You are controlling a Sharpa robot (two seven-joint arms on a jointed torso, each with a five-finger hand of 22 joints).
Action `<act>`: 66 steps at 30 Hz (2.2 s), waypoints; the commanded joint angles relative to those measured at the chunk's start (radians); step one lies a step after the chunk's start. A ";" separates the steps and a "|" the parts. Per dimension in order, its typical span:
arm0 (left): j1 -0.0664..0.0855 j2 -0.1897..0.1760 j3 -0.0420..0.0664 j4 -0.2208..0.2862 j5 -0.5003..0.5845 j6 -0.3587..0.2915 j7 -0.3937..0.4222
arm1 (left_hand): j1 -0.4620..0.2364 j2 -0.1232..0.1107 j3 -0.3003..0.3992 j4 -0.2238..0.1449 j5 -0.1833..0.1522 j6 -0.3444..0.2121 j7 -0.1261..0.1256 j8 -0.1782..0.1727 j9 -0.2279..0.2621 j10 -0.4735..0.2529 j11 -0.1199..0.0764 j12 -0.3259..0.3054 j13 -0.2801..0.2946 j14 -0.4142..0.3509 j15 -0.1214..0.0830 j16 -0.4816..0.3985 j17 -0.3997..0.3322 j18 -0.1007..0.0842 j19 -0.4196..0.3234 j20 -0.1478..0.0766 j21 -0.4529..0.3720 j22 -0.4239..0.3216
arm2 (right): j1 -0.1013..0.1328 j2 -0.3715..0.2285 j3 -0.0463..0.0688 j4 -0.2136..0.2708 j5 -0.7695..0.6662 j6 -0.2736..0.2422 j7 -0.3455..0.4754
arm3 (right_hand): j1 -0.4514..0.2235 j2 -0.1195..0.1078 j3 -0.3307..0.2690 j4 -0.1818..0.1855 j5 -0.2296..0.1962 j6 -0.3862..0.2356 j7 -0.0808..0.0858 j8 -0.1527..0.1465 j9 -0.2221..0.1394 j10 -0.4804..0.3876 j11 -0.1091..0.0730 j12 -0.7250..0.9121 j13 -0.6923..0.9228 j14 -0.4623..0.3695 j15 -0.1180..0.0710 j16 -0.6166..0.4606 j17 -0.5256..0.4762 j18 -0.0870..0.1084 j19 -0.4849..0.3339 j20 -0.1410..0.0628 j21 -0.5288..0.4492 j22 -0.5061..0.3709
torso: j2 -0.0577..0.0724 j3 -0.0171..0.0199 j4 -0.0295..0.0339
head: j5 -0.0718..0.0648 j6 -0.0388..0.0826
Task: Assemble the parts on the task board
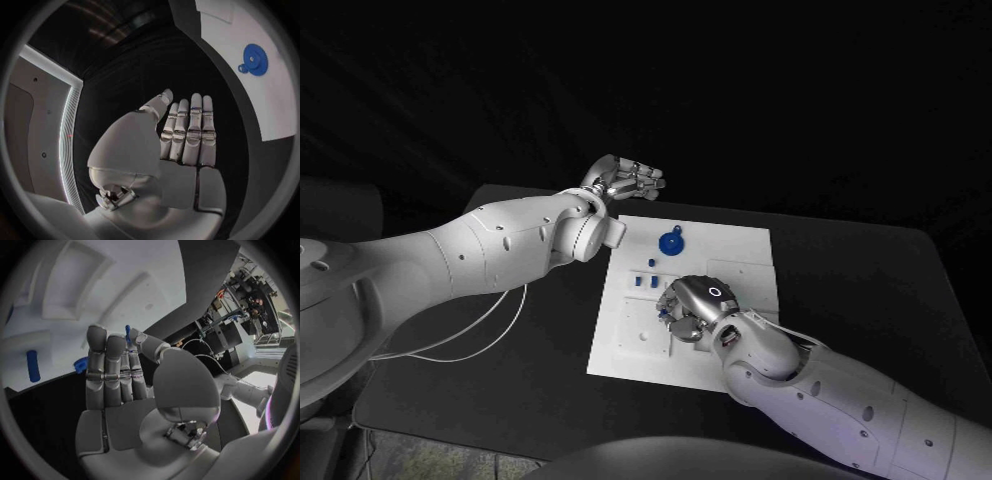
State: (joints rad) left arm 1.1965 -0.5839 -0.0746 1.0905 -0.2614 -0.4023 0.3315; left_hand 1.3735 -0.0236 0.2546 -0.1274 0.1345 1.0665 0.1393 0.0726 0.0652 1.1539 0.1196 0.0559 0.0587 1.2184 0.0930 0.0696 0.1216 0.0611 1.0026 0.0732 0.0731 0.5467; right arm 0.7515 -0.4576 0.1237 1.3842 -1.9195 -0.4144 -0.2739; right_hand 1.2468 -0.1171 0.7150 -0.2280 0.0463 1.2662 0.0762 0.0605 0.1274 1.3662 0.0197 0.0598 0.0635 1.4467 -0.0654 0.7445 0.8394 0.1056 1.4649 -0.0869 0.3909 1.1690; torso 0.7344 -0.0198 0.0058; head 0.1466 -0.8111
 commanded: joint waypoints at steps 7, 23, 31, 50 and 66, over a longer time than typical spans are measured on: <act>0.000 0.001 0.001 0.004 0.004 0.003 0.015 | -0.007 -0.004 -0.002 0.008 -0.001 -0.003 -0.002 -0.004 0.001 -0.009 -0.001 0.003 0.000 -0.010 0.001 -0.005 0.001 0.001 0.008 0.002 0.005 -0.016 | -0.004 0.013 -0.005 -0.018 -0.019 0.011 -0.001 | -0.001 0.011 -0.001 -0.008 0.004 -0.003 0.000 0.004 0.002 0.002 0.001 0.002 0.002 0.002 -0.003 -0.006 0.001 0.016 0.040 -0.005 -0.006 0.000 | 0.002 0.0004 0.0023 | 0.004 -0.005; 0.000 0.000 0.001 0.005 0.003 0.010 0.012 | -0.006 -0.004 -0.003 0.010 -0.001 -0.004 -0.002 -0.004 0.001 -0.009 -0.001 0.003 0.000 -0.011 0.002 -0.005 0.001 0.001 0.008 0.003 0.005 -0.022 | -0.012 0.024 -0.011 -0.048 -0.032 0.009 -0.012 | -0.004 0.012 0.002 -0.011 0.004 -0.003 0.000 0.004 0.003 0.003 0.001 0.002 0.002 0.002 -0.003 -0.006 0.001 0.016 0.040 -0.005 -0.003 0.002 | 0.002 0.0003 0.0032 | 0.009 -0.010; 0.000 0.000 0.001 0.004 0.001 0.013 0.011 | -0.007 -0.004 -0.004 0.012 -0.002 -0.004 -0.002 -0.004 0.001 -0.011 0.000 0.003 0.000 -0.013 0.002 -0.005 0.001 0.001 0.009 0.003 0.005 -0.028 | -0.012 0.025 -0.012 -0.052 -0.036 0.007 -0.023 | -0.004 0.012 0.002 -0.011 0.004 -0.003 0.000 0.004 0.003 0.003 0.001 0.002 0.002 0.002 -0.003 -0.006 0.001 0.016 0.040 -0.005 -0.003 0.002 | 0.002 0.0001 0.0031 | 0.009 -0.010; 0.000 0.001 0.001 0.004 0.000 0.012 0.014 | -0.007 -0.004 -0.004 0.012 -0.002 -0.004 -0.002 -0.004 0.001 -0.011 0.000 0.003 0.000 -0.013 0.002 -0.005 0.001 0.001 0.009 0.003 0.005 -0.028 | -0.012 0.029 -0.012 -0.050 -0.056 0.018 -0.044 | -0.004 0.012 0.003 -0.014 0.004 -0.002 0.000 0.004 0.005 0.003 0.001 0.002 0.002 0.002 -0.003 -0.005 0.001 0.017 0.041 -0.005 0.001 0.003 | 0.003 -0.0006 0.0054 | 0.008 -0.013; 0.001 0.005 0.001 0.003 0.000 0.015 0.012 | -0.005 -0.004 -0.006 0.014 -0.001 -0.002 -0.003 -0.004 0.001 -0.011 0.000 0.003 0.000 -0.014 0.003 -0.005 0.002 0.000 0.010 0.004 0.006 -0.039 | -0.010 0.050 -0.029 -0.048 -0.095 0.139 -0.103 | -0.002 0.017 -0.006 -0.019 0.005 -0.005 0.001 0.004 0.005 0.000 0.003 0.002 0.002 -0.003 -0.001 -0.004 0.002 0.017 0.038 -0.003 -0.002 0.006 | 0.004 -0.0014 0.0064 | 0.007 -0.018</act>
State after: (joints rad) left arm 1.1964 -0.5820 -0.0747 1.0915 -0.2620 -0.3994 0.3317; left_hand 1.3736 -0.0237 0.2461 -0.1189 0.1345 1.0665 0.1393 0.0726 0.0651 1.1468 0.1196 0.0559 0.0587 1.2112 0.0929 0.0696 0.1223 0.0611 1.0062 0.0769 0.0731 0.5081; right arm 0.7482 -0.4101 0.1021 1.3380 -1.9917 -0.3500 -0.3469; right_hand 1.2426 -0.1129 0.7132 -0.2433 0.0465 1.2551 0.0768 0.0597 0.1328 1.3631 0.0195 0.0608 0.0660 1.4466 -0.0650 0.7446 0.8408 0.1061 1.4665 -0.0850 0.3909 1.1747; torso 0.7377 -0.0211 0.0113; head 0.1542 -0.8282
